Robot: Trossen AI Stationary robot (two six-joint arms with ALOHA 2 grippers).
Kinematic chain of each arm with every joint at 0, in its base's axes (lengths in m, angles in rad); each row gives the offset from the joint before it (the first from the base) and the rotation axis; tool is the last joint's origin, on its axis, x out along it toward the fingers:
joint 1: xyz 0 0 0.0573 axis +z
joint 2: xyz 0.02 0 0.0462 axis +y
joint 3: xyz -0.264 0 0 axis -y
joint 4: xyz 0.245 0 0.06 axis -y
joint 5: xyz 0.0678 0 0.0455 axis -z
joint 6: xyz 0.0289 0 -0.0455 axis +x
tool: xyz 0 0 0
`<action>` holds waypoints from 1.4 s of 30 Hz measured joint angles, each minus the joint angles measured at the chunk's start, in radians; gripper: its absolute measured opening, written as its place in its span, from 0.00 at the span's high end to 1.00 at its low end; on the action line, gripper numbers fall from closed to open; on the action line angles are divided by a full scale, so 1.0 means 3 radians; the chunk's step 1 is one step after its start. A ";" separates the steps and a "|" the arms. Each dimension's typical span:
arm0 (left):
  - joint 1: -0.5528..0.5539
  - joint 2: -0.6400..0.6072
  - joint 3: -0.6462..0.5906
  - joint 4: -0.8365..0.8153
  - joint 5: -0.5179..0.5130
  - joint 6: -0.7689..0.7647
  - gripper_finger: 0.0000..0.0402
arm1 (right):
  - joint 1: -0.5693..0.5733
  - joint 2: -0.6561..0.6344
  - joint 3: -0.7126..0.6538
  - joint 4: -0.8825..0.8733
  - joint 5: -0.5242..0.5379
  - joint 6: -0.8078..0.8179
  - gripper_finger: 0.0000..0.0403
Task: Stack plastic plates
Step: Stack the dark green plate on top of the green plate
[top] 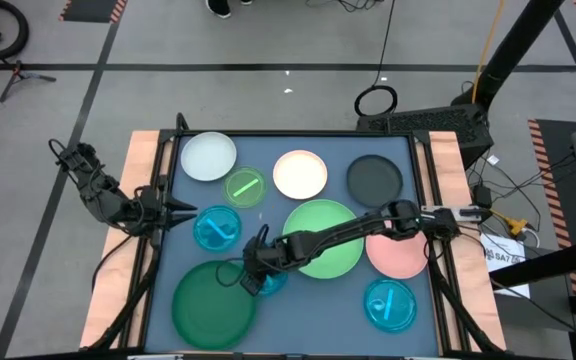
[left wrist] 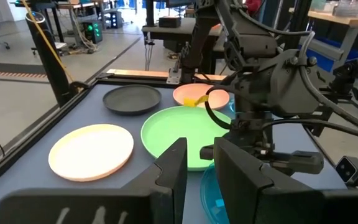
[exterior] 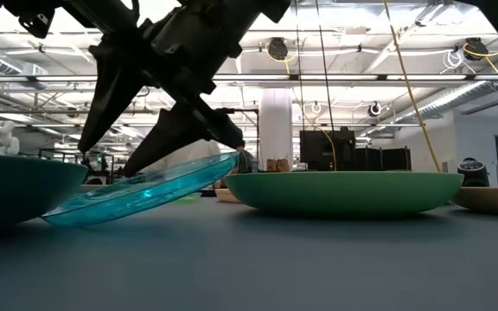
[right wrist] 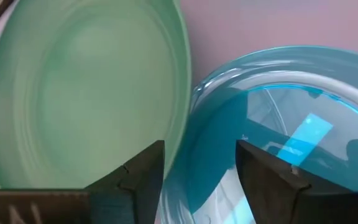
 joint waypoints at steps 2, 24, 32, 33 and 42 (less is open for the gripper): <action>-0.0001 0.0000 0.0000 0.0000 0.0000 0.0000 0.78 | 0.0001 0.0000 0.0000 0.0029 0.0001 -0.0036 0.54; 0.0000 0.0000 0.0000 0.0001 0.0000 0.0031 0.78 | 0.0002 0.0220 0.0004 0.0462 0.0019 -0.0118 0.77; 0.0000 0.0000 0.0000 0.0001 0.0000 0.0031 0.78 | -0.0008 0.0220 0.0001 0.0775 0.0095 -0.0215 0.97; -0.0001 0.0000 0.0000 0.0001 0.0000 0.0030 0.78 | -0.0012 0.0220 0.0001 0.0851 0.0096 -0.0214 0.97; -0.0001 -0.0001 0.0000 0.0000 0.0000 0.0026 0.78 | -0.0114 0.0089 -0.0001 0.1135 0.0001 -0.0496 0.99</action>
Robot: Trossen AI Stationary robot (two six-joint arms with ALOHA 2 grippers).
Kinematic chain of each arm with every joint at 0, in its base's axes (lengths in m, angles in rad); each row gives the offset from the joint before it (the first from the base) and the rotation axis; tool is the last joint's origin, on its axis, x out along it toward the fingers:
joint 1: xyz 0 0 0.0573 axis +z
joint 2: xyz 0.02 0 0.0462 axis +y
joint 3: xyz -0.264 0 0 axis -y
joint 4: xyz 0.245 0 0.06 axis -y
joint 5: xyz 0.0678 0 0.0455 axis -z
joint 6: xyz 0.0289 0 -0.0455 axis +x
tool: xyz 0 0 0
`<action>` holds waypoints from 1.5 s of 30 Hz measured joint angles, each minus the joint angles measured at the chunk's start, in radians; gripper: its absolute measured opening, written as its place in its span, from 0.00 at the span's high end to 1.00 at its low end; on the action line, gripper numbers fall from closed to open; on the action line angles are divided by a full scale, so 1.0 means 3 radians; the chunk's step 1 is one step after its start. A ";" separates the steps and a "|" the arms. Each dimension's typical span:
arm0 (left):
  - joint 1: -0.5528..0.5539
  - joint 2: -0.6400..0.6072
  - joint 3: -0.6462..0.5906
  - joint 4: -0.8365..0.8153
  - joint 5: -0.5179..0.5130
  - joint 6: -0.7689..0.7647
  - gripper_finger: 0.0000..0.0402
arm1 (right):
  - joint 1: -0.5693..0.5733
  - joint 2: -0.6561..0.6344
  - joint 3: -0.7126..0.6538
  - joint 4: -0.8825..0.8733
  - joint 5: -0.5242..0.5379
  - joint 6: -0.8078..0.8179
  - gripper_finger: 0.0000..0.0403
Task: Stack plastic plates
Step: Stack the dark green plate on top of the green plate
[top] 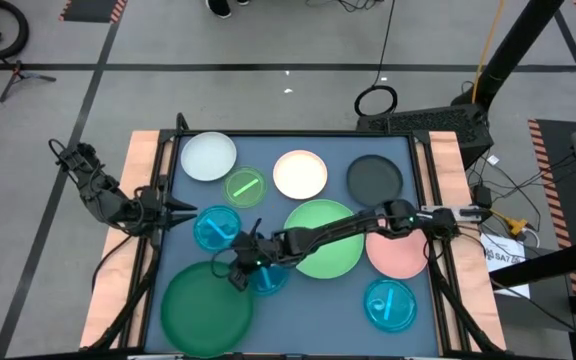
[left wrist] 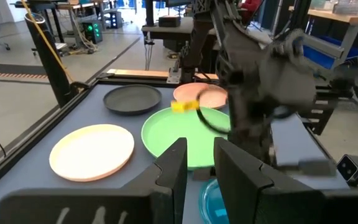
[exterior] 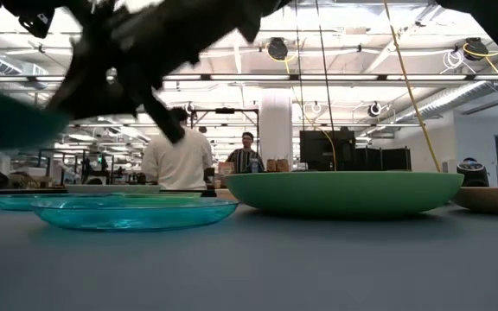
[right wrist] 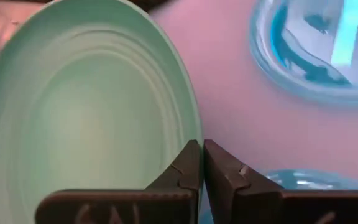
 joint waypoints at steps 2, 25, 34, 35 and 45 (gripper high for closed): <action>0.0001 0.0001 0.0000 0.0002 0.0000 0.0000 0.78 | -0.0014 -0.0110 0.0000 -0.0042 -0.0017 -0.0110 0.99; 0.0000 0.0000 0.0000 0.0105 0.0000 -0.0071 0.78 | -0.0089 -0.2026 -0.0497 -0.3217 0.1047 -0.0385 1.00; 0.0001 0.0001 0.0000 0.0119 -0.0023 -0.0078 0.78 | -0.0422 -0.3576 -0.2635 -0.2165 0.0991 -0.0377 1.00; 0.0001 0.0001 0.0000 0.0126 -0.0066 -0.0080 0.78 | -0.0475 -0.3738 -0.2861 -0.2008 0.0960 -0.0377 1.00; 0.0001 0.0001 0.0000 0.0129 -0.0808 -0.0111 0.78 | -0.0890 -0.4549 -0.4203 -0.1294 0.0877 -0.0470 1.00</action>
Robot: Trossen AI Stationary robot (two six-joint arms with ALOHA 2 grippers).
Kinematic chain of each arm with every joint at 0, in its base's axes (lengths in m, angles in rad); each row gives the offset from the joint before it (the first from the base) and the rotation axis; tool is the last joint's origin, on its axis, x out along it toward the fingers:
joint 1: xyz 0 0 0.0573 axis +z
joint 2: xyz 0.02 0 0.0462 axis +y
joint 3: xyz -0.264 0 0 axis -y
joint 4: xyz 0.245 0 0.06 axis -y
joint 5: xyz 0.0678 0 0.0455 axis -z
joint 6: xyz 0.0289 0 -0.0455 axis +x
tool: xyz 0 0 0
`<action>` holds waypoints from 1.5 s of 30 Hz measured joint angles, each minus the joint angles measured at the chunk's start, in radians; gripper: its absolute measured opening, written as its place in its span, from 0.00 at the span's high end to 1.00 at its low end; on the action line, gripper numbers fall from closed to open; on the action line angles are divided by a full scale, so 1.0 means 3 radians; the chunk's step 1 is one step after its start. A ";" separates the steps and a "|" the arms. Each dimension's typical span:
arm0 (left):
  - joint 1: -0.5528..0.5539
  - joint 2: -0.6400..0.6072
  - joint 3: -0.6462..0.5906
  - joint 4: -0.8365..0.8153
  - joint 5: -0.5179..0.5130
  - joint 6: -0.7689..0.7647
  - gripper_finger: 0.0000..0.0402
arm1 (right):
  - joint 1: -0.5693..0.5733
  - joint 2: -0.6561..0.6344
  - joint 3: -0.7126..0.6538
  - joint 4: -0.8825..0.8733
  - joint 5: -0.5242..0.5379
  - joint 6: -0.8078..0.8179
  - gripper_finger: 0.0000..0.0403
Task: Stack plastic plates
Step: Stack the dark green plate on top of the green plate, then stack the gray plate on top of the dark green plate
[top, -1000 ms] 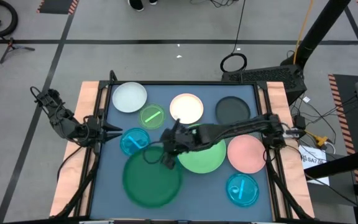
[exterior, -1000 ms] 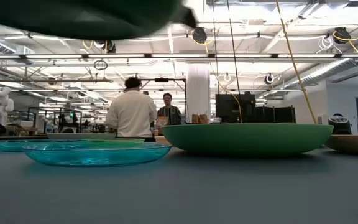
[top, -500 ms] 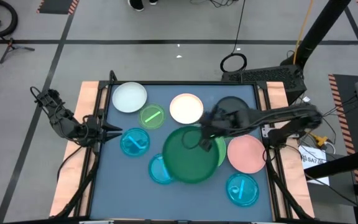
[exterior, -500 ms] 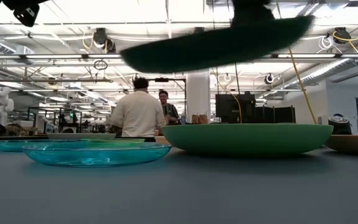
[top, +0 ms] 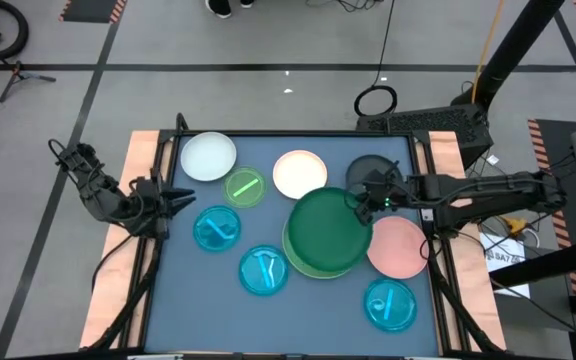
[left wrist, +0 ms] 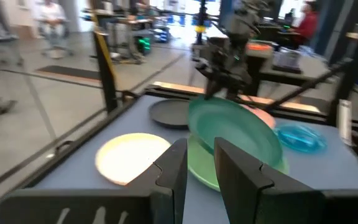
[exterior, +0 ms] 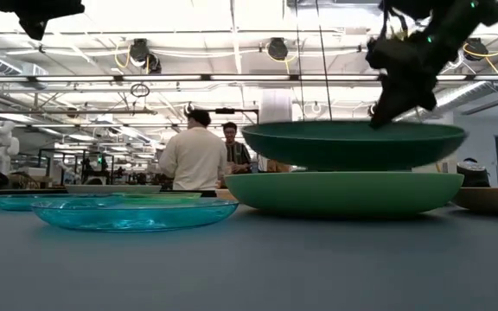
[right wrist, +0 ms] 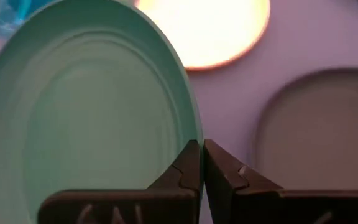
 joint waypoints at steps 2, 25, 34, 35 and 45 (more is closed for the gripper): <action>0.0000 0.0000 0.0000 -0.0001 -0.0075 -0.0002 0.78 | -0.0034 -0.0008 -0.0089 0.0046 -0.0007 0.0003 1.00; 0.0058 0.0756 -0.0001 0.0038 -0.0363 -0.0936 0.78 | -0.0290 0.0125 -0.0181 0.0891 0.0003 -0.0639 0.71; 0.0551 0.1175 -0.0001 0.0296 -0.0132 -0.1408 0.78 | -0.0329 0.0125 -0.0180 0.1549 0.0001 -0.1510 0.71; 0.0638 0.1229 -0.0001 0.0350 -0.0059 -0.1423 0.78 | -0.0351 0.0125 -0.0180 0.1615 0.0003 -0.1588 0.71; 0.1710 0.1790 0.0177 0.0491 0.0956 -0.1363 0.78 | -0.0597 0.0125 -0.0140 0.2005 -0.0003 -0.2063 0.71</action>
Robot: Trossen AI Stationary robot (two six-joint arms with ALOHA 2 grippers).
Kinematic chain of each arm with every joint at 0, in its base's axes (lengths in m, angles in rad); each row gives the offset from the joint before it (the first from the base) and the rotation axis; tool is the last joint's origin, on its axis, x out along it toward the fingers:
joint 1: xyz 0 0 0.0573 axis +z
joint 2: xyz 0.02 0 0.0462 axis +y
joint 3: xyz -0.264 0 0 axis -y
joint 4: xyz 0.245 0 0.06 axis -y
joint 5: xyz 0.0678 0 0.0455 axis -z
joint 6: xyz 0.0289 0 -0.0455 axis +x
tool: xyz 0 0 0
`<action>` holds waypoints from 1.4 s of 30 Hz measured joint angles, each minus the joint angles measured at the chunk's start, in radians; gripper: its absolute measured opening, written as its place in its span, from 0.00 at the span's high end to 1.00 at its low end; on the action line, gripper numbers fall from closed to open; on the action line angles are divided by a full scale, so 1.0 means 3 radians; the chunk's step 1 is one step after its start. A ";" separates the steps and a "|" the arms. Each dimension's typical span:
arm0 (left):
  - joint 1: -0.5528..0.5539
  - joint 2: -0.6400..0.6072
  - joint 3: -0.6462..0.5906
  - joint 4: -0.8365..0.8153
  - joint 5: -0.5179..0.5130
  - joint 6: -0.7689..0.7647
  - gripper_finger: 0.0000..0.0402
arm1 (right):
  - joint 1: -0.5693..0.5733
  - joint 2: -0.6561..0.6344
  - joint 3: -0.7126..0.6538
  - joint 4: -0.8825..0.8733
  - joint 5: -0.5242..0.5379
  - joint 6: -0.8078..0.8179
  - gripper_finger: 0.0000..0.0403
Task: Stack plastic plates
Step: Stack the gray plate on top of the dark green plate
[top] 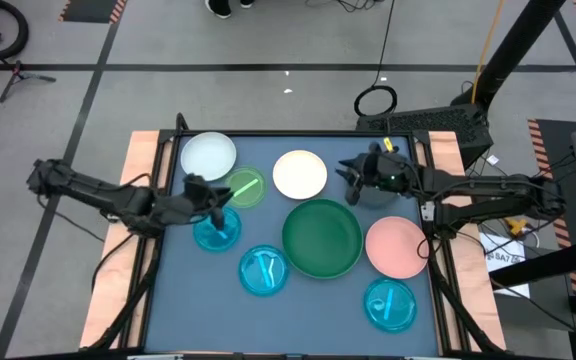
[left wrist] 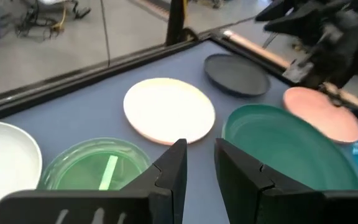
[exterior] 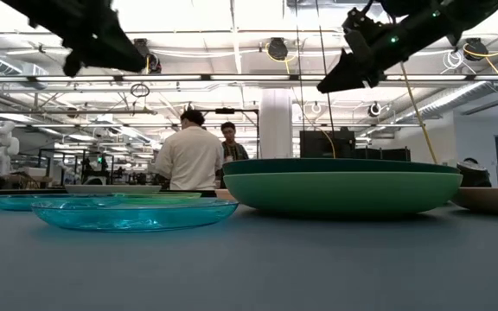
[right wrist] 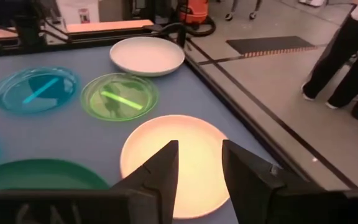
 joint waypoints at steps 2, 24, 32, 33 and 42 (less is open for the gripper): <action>0.0206 0.0116 0.0054 -0.0006 0.0186 0.0059 0.78 | -0.0035 0.0000 0.0031 -0.0003 -0.0002 -0.0027 0.71; 0.2388 0.1433 0.0962 -0.1714 0.2201 0.2322 0.78 | -0.0063 0.0000 0.0079 -0.0273 -0.0007 -0.0016 0.71; 0.2656 0.2063 0.1063 -0.2103 0.1828 0.2887 0.78 | -0.0063 0.0000 0.0079 -0.0348 -0.0009 -0.0028 0.71; 0.2678 0.2110 0.1063 -0.2089 0.1811 0.2891 0.78 | -0.0063 0.0000 0.0079 -0.0366 -0.0008 -0.0037 0.71; 0.2742 0.2196 0.1063 -0.2089 0.1806 0.3117 0.78 | -0.0063 0.0000 0.0079 -0.0473 -0.0009 -0.0074 0.71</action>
